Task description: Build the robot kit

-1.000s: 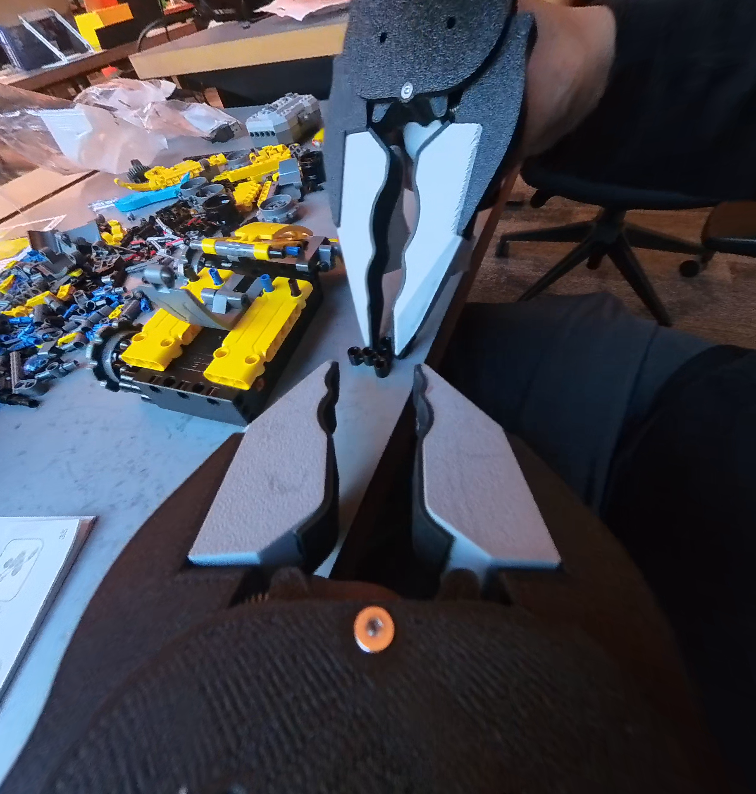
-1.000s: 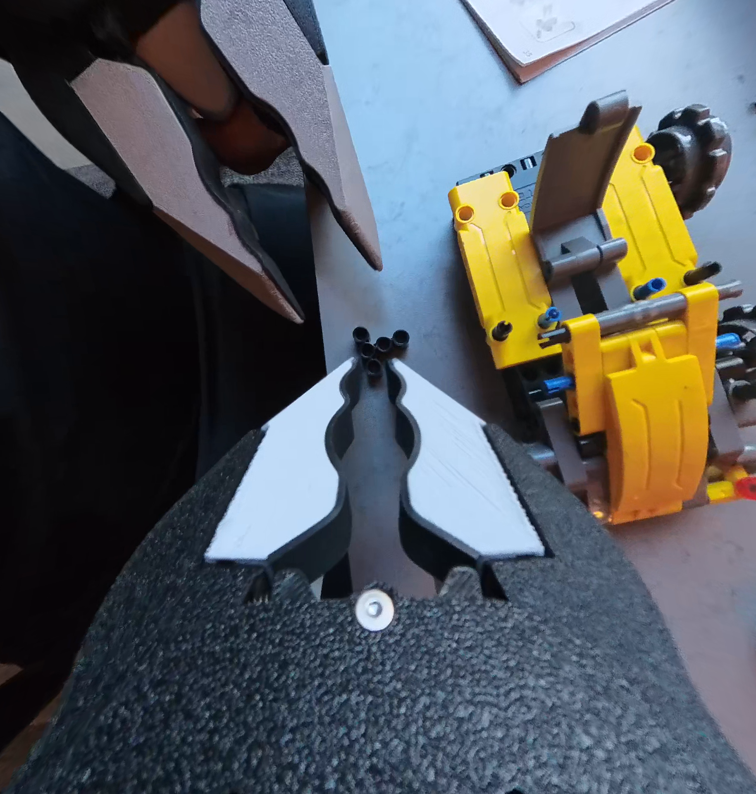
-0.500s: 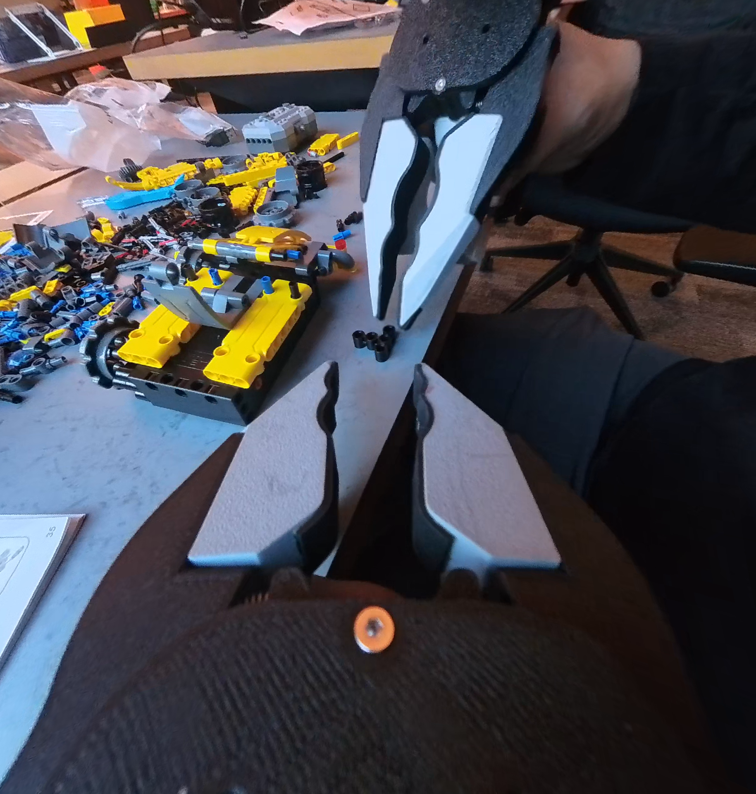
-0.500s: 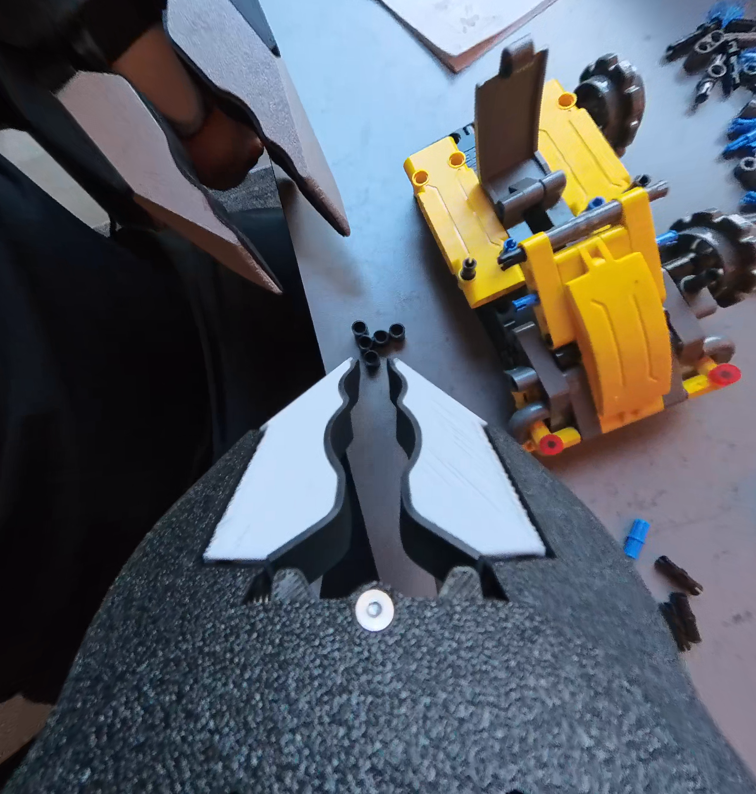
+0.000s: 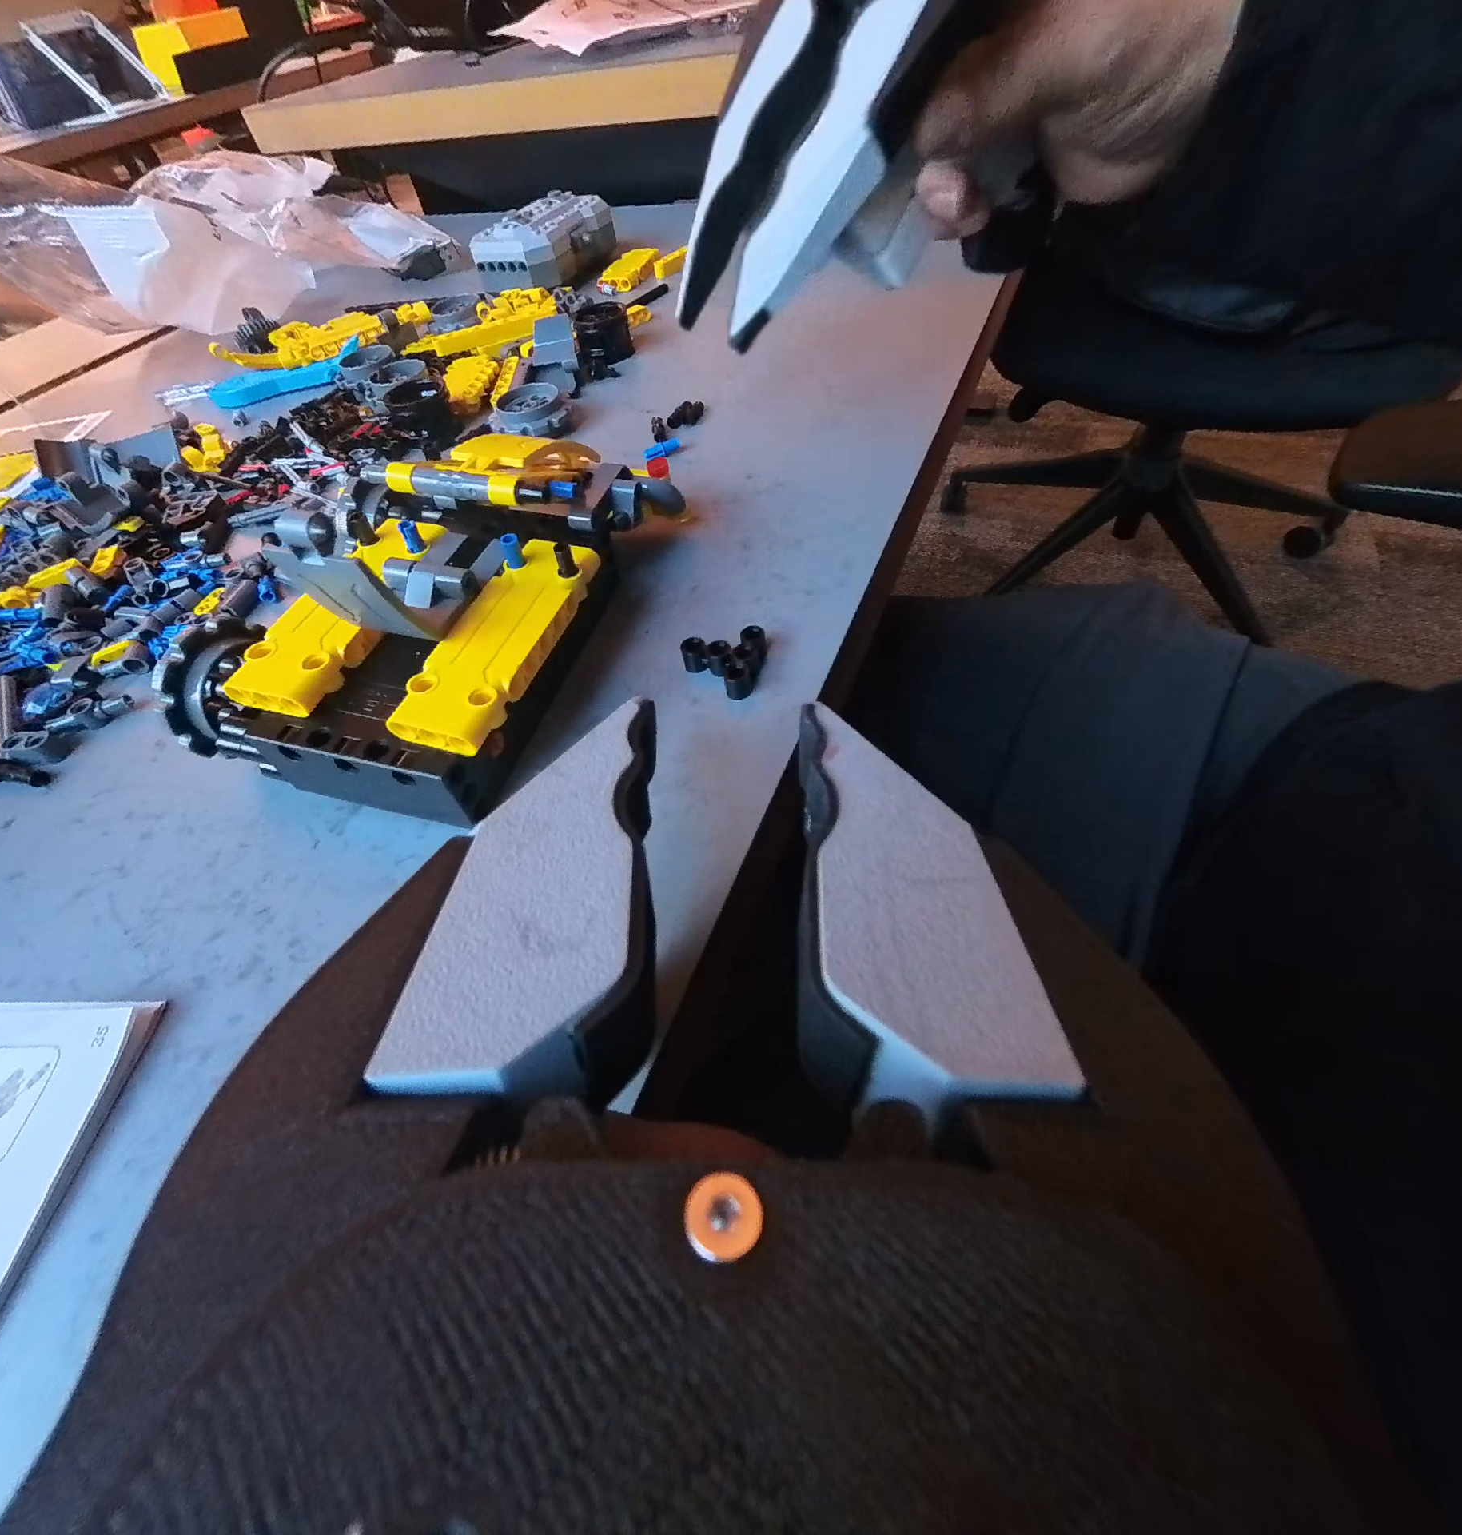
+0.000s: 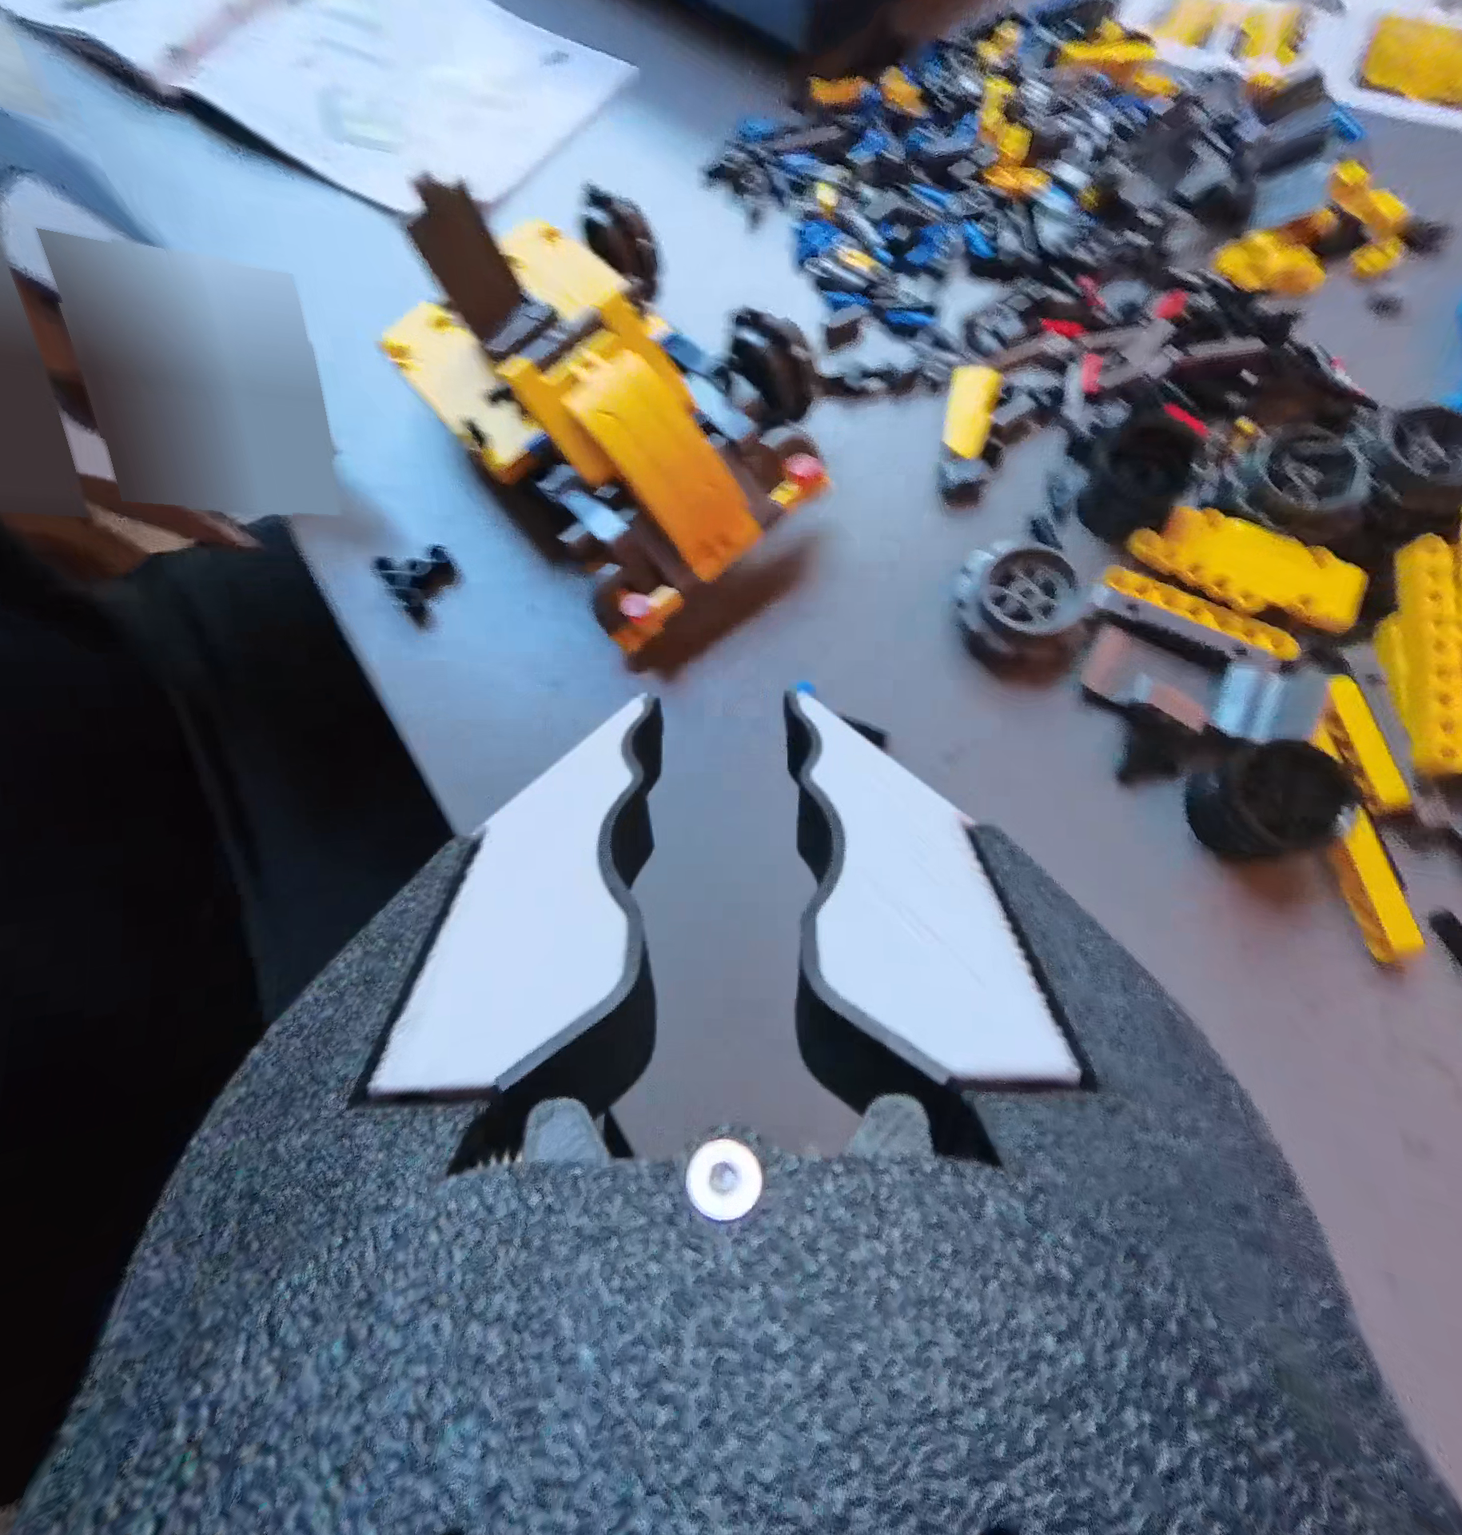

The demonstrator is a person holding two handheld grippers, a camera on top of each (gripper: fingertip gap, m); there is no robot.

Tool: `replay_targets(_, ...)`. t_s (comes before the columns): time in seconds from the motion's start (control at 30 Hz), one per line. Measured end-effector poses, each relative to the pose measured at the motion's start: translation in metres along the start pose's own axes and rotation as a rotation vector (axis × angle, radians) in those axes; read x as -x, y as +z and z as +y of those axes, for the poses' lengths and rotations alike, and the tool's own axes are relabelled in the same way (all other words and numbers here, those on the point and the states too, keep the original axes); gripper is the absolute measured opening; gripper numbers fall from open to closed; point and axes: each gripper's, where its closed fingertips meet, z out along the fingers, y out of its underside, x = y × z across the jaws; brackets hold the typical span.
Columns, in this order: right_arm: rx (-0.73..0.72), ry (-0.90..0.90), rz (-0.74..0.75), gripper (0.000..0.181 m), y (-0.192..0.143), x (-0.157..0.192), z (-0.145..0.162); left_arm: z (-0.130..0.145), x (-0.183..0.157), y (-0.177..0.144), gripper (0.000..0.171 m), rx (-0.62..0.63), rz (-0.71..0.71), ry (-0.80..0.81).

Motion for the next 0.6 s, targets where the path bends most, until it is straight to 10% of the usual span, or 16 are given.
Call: replay_targets(0.6,-0.015,0.057,0.021,0.047,0.028,-0.005,0.013,-0.003,-0.001,-0.003,0.03,-0.023,0.007,0.008)
